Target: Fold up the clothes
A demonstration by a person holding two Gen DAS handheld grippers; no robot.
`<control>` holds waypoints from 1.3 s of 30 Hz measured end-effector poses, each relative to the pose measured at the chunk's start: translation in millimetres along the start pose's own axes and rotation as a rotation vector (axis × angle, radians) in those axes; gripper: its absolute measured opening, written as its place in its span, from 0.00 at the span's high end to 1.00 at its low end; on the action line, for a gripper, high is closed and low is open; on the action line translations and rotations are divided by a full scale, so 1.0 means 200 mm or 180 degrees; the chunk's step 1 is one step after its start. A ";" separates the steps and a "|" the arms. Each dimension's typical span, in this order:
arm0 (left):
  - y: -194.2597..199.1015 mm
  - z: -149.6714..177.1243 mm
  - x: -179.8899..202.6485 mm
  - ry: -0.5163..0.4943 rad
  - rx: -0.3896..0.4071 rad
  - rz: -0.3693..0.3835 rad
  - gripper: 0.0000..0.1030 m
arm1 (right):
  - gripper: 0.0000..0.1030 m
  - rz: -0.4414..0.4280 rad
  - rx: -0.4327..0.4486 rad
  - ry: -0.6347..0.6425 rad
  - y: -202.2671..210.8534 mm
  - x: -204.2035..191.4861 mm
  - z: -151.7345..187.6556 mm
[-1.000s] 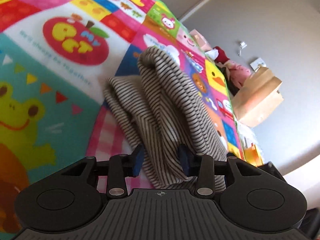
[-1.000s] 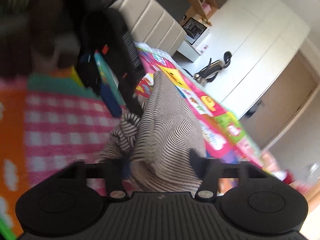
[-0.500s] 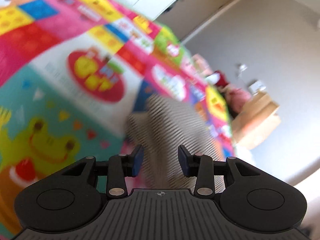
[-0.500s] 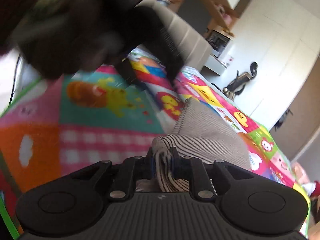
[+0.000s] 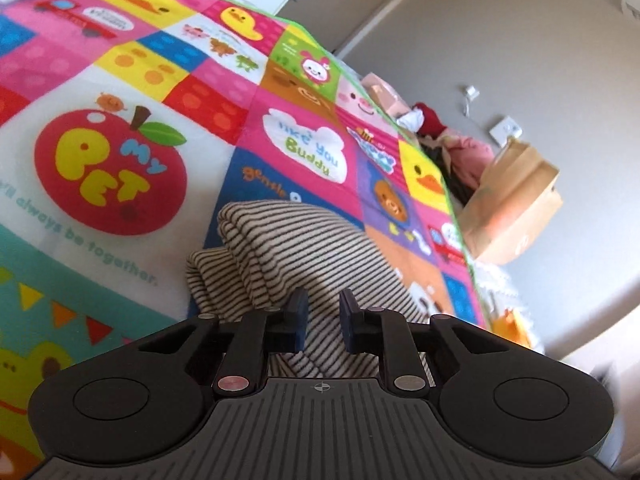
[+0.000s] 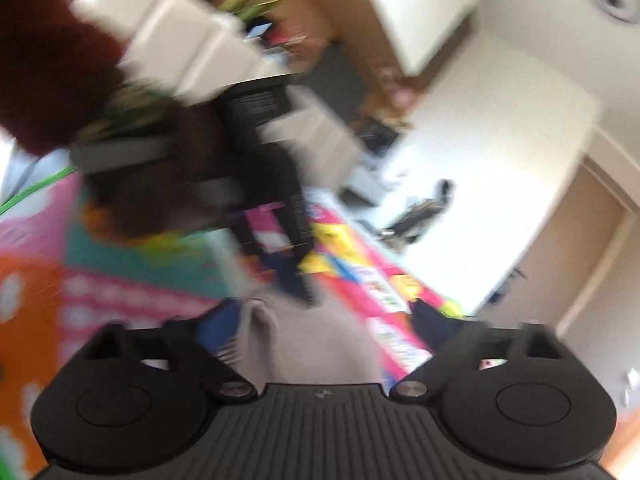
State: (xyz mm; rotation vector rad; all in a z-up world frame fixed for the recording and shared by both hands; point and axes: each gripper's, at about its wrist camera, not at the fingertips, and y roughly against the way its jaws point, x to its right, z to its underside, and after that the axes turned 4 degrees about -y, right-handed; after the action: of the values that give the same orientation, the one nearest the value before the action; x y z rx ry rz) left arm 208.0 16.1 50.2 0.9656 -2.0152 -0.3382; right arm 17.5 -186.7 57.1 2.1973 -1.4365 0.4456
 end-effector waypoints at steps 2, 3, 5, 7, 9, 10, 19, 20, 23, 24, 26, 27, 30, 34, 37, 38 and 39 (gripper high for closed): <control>-0.01 0.01 0.01 -0.0020 0.0000 -0.0031 0.81 | 0.00 0.0059 -0.0136 -0.0295 -0.06 0.10 -0.01; -0.01 0.01 0.01 -0.0010 0.0002 -0.0043 0.81 | 0.00 -0.0023 -0.0347 -0.0483 -0.12 0.14 0.00; -0.01 0.02 0.01 -0.0032 0.0004 -0.0071 0.81 | 0.00 -0.0256 -0.0795 -0.0895 -0.26 0.20 0.04; -0.01 0.03 0.02 -0.0085 -0.0004 -0.0101 0.81 | 0.00 -0.0381 -0.1150 -0.1082 -0.33 0.16 0.11; 0.00 0.05 0.02 -0.0129 -0.0043 -0.0074 0.83 | 0.00 -0.0225 -0.1392 -0.0912 -0.35 0.03 0.16; 0.01 0.06 0.02 -0.0146 -0.0043 -0.0107 0.83 | 0.00 -0.0147 -0.1512 -0.0827 -0.36 -0.04 0.18; 0.03 0.10 -0.02 -0.0091 0.0009 -0.0072 0.83 | 0.00 -0.0449 -0.1216 -0.1627 -0.15 0.22 0.08; 0.03 0.11 -0.02 -0.0093 0.0016 -0.0064 0.83 | 0.00 -0.0438 -0.1135 -0.1767 -0.13 0.29 0.07; 0.04 0.12 -0.03 -0.0058 0.0035 -0.0025 0.84 | 0.00 -0.0443 -0.0997 -0.2268 -0.14 0.49 0.08; 0.04 0.12 -0.04 -0.0046 0.0039 -0.0013 0.83 | 0.00 -0.0502 -0.1049 -0.2510 -0.20 0.55 0.10; 0.04 0.12 -0.04 -0.0051 0.0030 -0.0010 0.83 | 0.00 -0.0603 -0.1241 -0.3001 -0.32 0.64 0.17; 0.04 0.12 -0.04 -0.0054 0.0025 -0.0009 0.83 | 0.00 -0.0618 -0.1441 -0.3261 -0.38 0.64 0.24; 0.04 0.11 -0.05 -0.0077 -0.0016 -0.0004 0.83 | 0.00 -0.0702 -0.1833 -0.3845 -0.50 0.60 0.39; 0.02 0.07 -0.09 0.0021 -0.0043 0.0003 0.83 | 0.00 -0.1012 -0.1437 -0.3723 -0.41 0.51 0.24; 0.01 0.06 -0.15 0.0205 -0.0039 0.0114 0.84 | 0.00 -0.0974 -0.1425 -0.3302 -0.36 0.49 0.16; 0.00 0.06 -0.16 0.0253 -0.0045 0.0163 0.87 | 0.00 -0.0814 -0.1577 -0.3134 -0.38 0.47 0.18; 0.00 0.07 -0.17 0.0297 -0.0051 0.0210 0.91 | 0.00 -0.0630 -0.1741 -0.2951 -0.41 0.44 0.21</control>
State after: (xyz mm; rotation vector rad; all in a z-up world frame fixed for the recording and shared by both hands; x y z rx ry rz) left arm 208.7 39.0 21.7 0.8870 -1.9517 -0.2681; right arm 128.6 -250.3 49.7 2.0847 -1.4544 -1.0457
